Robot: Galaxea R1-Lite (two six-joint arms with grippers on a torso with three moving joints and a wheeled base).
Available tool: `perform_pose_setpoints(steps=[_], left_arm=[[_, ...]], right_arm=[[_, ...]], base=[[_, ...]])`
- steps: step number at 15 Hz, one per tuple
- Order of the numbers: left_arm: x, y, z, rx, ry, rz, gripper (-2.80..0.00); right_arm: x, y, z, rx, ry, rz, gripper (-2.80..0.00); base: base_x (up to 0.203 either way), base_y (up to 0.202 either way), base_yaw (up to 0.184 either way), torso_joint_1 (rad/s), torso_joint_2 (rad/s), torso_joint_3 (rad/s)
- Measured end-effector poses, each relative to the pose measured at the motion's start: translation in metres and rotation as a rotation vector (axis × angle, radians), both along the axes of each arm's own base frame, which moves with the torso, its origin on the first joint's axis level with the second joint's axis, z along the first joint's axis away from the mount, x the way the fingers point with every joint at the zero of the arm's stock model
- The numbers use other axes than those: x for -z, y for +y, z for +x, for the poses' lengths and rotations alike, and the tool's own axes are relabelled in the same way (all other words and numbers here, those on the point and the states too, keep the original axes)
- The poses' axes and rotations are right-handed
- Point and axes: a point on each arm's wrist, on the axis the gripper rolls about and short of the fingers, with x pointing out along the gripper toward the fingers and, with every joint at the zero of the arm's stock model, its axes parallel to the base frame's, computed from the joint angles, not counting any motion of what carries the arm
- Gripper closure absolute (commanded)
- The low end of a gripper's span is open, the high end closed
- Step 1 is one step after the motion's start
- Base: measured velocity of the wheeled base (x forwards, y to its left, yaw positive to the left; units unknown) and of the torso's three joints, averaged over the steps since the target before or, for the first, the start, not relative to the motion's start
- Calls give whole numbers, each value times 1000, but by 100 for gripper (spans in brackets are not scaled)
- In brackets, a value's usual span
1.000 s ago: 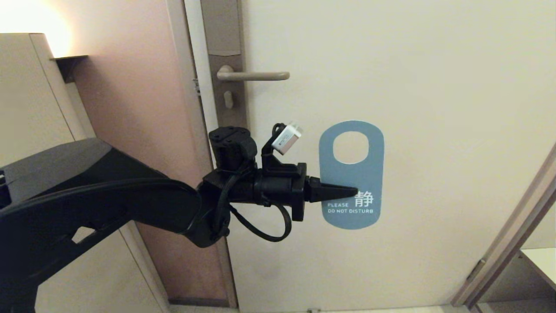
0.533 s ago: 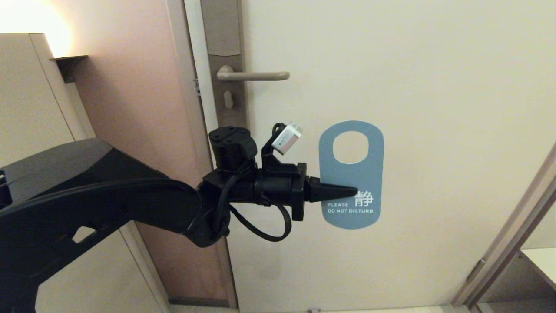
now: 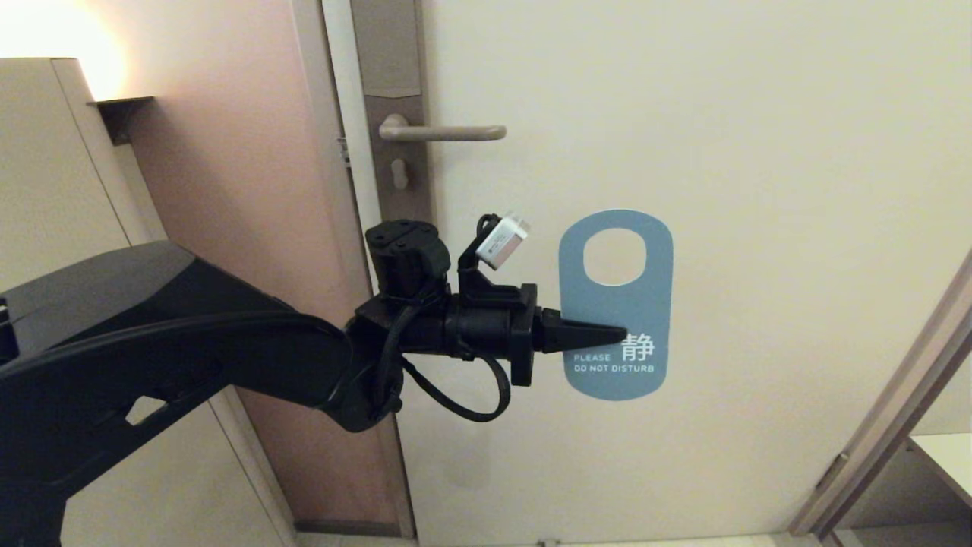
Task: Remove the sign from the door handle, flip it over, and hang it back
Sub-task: Hand it to the other hand
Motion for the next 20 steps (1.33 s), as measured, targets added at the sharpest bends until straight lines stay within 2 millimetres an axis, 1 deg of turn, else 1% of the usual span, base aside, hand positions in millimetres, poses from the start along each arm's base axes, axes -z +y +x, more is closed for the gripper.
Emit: perform_pose_setpoints(steps=[3,5,7,9,12,14,16,20], left_arm=[[-5,-1,1,0,-4,-9,0],[-9,-3,3,1,1,-18,0],[-11,-4,5,2,-2,-24,0],[-12,-5,7,3,3,-27,0],[-17,-6,8,10,13,-57,0],[-19,-6,8,18,15,-86,0],[-19,-6,8,25,16,-111,0],[-12,-8,10,28,26,-108,0]], right_arm=[[-20,2,35,-49,36,7,0],[-27,6,62,-131,68,12,0],[-31,10,89,-255,94,25,0],[-37,14,111,-417,101,47,0],[-41,20,136,-627,149,87,0],[-42,24,147,-733,178,110,0],[-45,31,158,-779,196,115,0],[-57,49,183,-867,198,105,0]], base=[[0,0,0,0,0,0],[0,0,0,0,0,0],[0,0,0,0,0,0],[0,0,0,0,0,0],[0,0,0,0,0,0],[0,0,0,0,0,0],[0,0,0,0,0,0],[0,0,0,0,0,0]])
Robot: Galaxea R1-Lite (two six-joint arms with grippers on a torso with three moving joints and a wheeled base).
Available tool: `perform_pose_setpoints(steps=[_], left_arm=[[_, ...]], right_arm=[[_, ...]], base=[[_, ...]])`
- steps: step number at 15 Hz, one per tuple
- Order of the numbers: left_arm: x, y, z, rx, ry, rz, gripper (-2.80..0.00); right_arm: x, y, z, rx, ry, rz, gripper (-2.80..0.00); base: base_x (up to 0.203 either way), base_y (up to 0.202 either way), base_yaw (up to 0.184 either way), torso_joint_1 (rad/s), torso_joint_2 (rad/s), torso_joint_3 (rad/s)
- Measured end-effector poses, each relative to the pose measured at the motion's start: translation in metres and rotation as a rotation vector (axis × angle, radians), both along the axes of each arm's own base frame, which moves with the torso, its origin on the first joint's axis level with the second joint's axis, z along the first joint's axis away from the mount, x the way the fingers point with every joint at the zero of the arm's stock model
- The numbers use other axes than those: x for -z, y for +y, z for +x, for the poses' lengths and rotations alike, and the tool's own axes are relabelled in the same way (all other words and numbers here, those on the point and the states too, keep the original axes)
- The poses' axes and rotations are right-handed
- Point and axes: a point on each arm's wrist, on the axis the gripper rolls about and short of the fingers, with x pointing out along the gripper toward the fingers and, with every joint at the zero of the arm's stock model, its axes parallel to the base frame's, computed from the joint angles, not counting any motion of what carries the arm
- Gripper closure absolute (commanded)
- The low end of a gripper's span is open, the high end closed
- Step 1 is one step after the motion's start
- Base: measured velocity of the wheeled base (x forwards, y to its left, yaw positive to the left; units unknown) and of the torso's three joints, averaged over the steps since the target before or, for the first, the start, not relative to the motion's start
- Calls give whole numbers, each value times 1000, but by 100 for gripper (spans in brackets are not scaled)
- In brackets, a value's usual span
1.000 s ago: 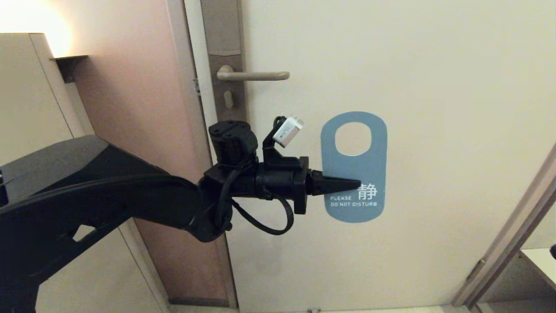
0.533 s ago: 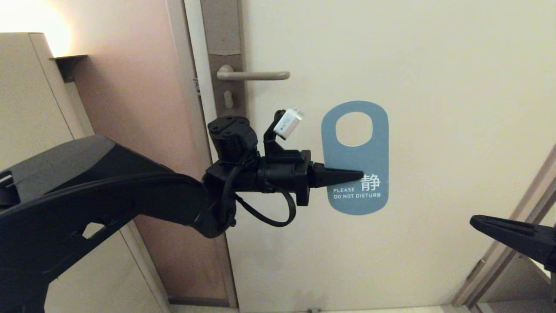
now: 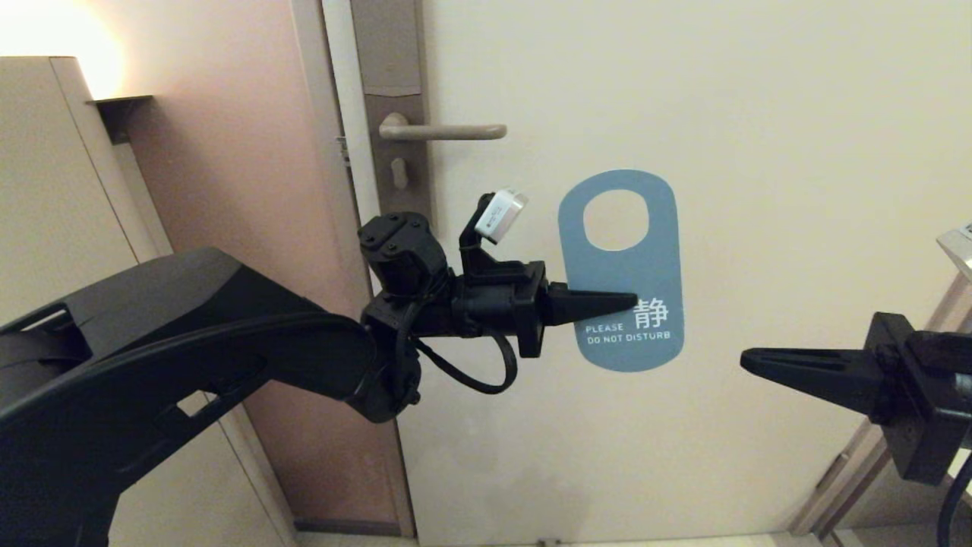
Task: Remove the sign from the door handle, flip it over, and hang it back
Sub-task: Hand it to the other hand
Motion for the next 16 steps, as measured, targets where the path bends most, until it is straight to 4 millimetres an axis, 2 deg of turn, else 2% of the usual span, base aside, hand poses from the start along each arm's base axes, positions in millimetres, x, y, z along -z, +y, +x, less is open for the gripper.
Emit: perform_pose_setpoints(steps=[4,9,10,16], left_arm=[[2,-1,0,4,2,4,0],[1,0,1,40,-10,12,0],[1,-1,1,39,-11,11,0],[-3,0,1,36,-45,-14,0]], right_arm=[[-1,7,15,-22,6,-2,0],[1,13,21,-45,-5,1,0],[1,15,22,-52,-3,0,-280],[4,18,23,-65,4,-5,-280]], base=[[0,0,0,0,0,0],[0,0,0,0,0,0],[0,0,0,0,0,0],[0,0,0,0,0,0]])
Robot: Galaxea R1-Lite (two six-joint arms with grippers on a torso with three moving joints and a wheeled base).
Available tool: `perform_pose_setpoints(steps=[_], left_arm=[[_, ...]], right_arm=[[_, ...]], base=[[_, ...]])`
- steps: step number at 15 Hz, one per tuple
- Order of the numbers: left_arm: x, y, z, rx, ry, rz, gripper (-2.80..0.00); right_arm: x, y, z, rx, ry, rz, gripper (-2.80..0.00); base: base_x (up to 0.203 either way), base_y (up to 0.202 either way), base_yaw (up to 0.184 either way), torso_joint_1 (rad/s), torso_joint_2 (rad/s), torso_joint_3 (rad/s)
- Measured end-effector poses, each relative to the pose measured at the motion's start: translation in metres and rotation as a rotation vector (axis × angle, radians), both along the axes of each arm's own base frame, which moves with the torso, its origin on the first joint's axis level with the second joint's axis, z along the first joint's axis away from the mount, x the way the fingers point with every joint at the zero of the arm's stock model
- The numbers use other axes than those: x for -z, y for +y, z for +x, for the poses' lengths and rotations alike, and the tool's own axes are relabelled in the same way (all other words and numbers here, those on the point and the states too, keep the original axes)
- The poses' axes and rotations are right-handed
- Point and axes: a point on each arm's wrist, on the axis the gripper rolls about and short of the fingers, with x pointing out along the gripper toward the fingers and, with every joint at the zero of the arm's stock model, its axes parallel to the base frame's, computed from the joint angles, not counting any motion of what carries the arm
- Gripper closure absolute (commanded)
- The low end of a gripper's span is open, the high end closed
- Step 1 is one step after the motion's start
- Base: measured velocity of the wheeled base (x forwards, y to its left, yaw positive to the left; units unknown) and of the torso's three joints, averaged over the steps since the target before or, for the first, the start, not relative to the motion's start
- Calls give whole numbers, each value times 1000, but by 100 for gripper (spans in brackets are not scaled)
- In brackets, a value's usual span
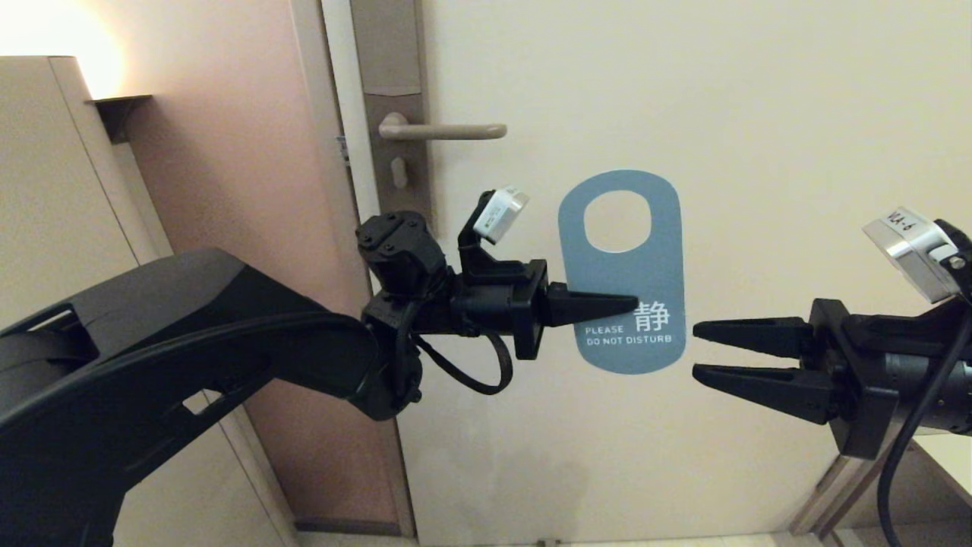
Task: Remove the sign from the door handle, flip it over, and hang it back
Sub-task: Hand it to the other hand
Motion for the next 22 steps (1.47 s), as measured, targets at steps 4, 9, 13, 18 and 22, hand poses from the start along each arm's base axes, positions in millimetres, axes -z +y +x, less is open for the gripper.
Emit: perform_pose_setpoints(steps=[4,9,13,18,22], left_arm=[[-5,-1,1,5,-62,-46,0],[-10,-2,1,5,-100,-76,0],[-12,1,1,-5,-114,-93,0],[-11,2,1,-18,-106,-95,0],[-11,0,-1,-57,-86,-112,0]], right_arm=[[3,1,3,1,12,-4,-280],[-2,11,7,-18,-2,-6,-280],[-11,28,10,-28,-35,-10,-280],[-19,40,12,-34,-74,-2,-280],[-22,53,11,-58,-121,18,-280]], base=[[0,0,0,0,0,0],[0,0,0,0,0,0],[0,0,0,0,0,0],[0,0,0,0,0,0],[0,0,0,0,0,0]])
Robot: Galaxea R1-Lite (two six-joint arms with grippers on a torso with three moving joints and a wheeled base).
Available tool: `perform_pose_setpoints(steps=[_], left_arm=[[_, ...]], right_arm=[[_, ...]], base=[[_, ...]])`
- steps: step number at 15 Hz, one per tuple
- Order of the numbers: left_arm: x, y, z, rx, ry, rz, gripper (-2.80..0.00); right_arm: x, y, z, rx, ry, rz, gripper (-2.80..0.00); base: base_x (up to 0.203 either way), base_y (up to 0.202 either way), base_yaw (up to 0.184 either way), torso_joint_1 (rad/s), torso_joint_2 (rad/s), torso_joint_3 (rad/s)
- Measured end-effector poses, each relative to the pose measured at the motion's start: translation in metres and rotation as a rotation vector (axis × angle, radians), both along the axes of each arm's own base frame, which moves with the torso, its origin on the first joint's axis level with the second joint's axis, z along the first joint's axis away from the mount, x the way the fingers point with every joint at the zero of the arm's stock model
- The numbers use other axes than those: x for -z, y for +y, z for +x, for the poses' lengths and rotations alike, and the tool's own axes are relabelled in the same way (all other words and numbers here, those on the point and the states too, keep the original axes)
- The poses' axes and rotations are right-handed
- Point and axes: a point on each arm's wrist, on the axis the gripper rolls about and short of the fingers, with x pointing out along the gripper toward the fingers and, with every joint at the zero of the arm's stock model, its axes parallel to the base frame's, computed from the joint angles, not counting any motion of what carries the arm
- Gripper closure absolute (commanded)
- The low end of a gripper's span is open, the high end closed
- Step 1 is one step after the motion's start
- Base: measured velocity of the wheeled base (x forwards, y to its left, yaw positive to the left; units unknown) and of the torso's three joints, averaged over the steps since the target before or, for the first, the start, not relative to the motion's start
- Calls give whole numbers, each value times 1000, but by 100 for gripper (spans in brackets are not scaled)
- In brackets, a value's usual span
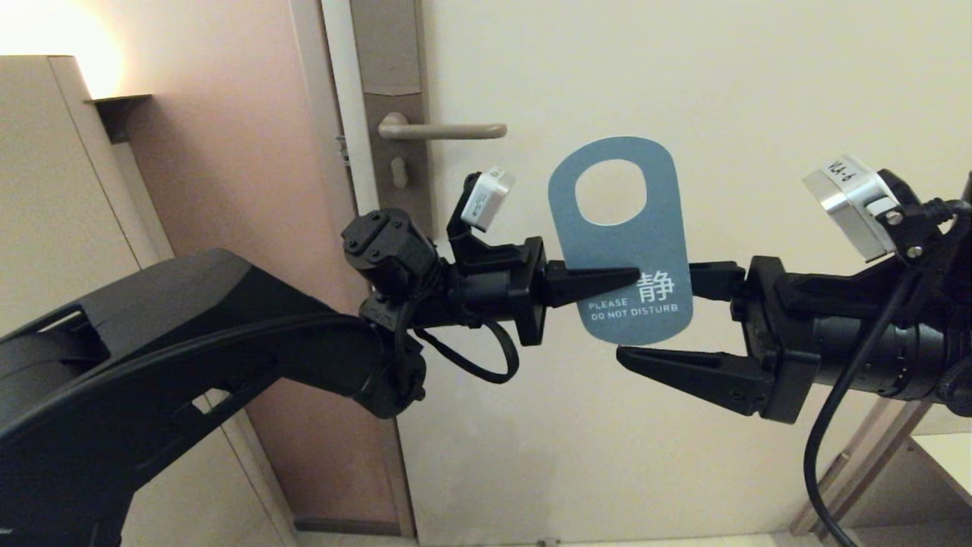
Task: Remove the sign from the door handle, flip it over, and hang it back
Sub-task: Hand it to the other hand
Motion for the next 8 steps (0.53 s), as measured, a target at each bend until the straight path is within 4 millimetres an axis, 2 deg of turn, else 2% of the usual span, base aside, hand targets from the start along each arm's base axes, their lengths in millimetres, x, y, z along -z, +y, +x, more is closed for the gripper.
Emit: perform_pose_setpoints(steps=[4,8], left_arm=[[-1,-5,-5,15,-1,-3,0],[-1,-6,-6,18,-2,-3,0]], right_arm=[[1,12,-6,-39,0,-4,-280],[2,13,-10,-52,1,-5,-280]], base=[[0,0,0,0,0,0],[0,0,0,0,0,0]])
